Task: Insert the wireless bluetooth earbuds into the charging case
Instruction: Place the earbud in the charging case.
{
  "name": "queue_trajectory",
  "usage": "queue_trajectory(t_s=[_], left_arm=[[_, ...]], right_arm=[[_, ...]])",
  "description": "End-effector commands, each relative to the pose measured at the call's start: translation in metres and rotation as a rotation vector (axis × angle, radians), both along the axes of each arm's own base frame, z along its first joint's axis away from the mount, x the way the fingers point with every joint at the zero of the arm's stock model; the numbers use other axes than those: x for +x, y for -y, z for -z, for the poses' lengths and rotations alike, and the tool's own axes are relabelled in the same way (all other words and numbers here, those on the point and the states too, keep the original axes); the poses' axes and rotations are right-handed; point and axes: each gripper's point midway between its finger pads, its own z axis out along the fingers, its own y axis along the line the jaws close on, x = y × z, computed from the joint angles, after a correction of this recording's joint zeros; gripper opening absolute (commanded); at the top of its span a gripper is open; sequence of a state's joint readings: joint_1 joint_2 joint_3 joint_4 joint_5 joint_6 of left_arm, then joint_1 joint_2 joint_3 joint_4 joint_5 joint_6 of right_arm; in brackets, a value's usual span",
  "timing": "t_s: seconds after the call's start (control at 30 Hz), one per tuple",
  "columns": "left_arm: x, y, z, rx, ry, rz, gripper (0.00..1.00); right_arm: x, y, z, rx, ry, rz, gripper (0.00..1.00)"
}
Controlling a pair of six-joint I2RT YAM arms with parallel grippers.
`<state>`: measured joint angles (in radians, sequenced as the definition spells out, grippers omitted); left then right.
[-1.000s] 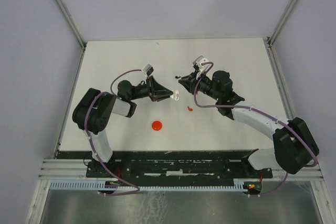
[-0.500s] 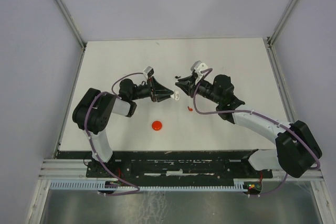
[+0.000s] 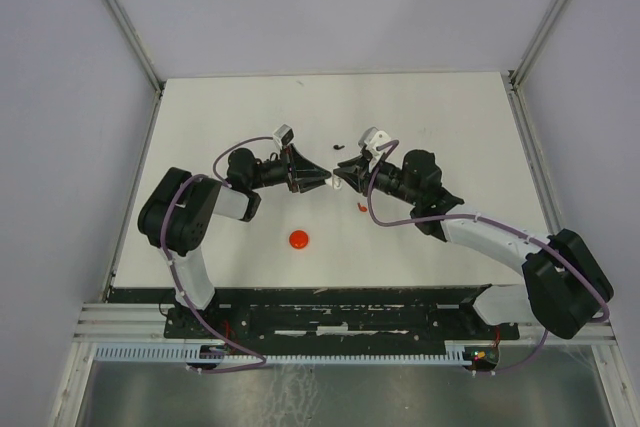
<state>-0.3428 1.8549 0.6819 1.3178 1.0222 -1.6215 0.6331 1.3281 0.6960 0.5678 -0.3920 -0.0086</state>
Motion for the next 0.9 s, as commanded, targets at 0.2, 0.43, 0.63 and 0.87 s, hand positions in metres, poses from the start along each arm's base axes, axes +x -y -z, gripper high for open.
queue_trajectory(t_s=[0.2, 0.43, 0.63, 0.87], left_arm=[[0.006, 0.0015, -0.0191, -0.026, 0.098, -0.013, 0.03], [0.0059, 0.0018, -0.0208, -0.03, 0.099, -0.011, 0.03], [0.0068, 0.002, -0.023, -0.035, 0.101, -0.013, 0.03], [0.0073, 0.0016, -0.0251, -0.044, 0.1, -0.015, 0.03]], right_arm=[[-0.0074, -0.0005, -0.0165, 0.027, 0.06, -0.021, 0.02], [-0.0076, -0.0013, -0.0138, 0.024, 0.055, -0.025, 0.02], [-0.0084, -0.0019, -0.0128, 0.023, 0.053, -0.029, 0.02], [-0.0114, -0.0042, -0.0119, 0.023, 0.05, -0.042, 0.02]])
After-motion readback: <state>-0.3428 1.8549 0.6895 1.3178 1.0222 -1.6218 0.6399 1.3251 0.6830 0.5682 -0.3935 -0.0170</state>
